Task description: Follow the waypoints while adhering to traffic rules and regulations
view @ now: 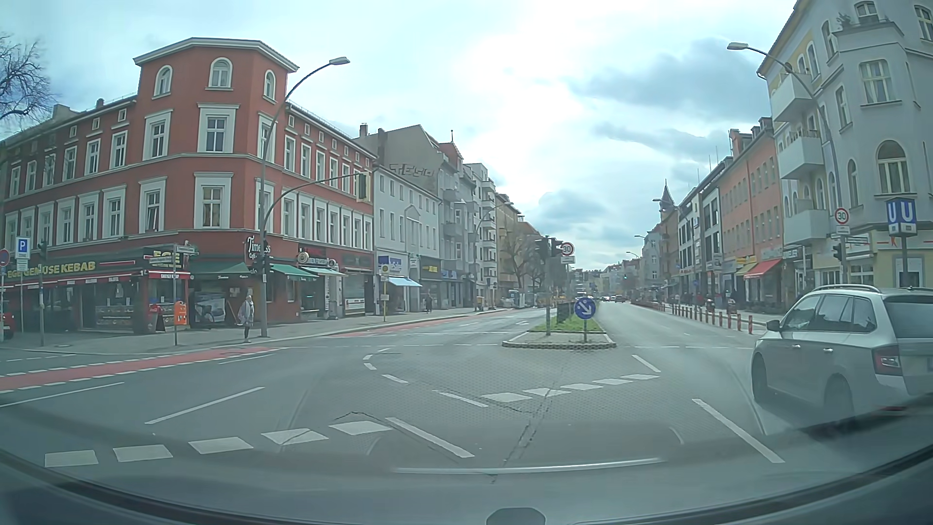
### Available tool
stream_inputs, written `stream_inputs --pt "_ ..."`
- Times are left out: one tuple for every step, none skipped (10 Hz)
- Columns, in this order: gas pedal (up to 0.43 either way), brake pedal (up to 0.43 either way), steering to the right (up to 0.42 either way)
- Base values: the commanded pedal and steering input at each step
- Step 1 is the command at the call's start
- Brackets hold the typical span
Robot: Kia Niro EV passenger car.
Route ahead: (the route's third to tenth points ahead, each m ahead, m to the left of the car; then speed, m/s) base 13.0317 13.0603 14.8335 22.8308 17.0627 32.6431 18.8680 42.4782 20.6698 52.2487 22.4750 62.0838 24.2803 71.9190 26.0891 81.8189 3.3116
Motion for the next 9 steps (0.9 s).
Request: stream_inputs --pt "0.0 0.079 -0.362" --pt "0.0 0.03 -0.376" --pt "0.0 0.0 -0.389" --pt "0.0 0.0 -0.399" --pt "0.0 0.0 -0.407" --pt "0.0 0.0 -0.411" --pt "0.0 0.0 -0.412" --pt "0.0 0.0 -0.412" --pt "0.0 0.0 -0.415"
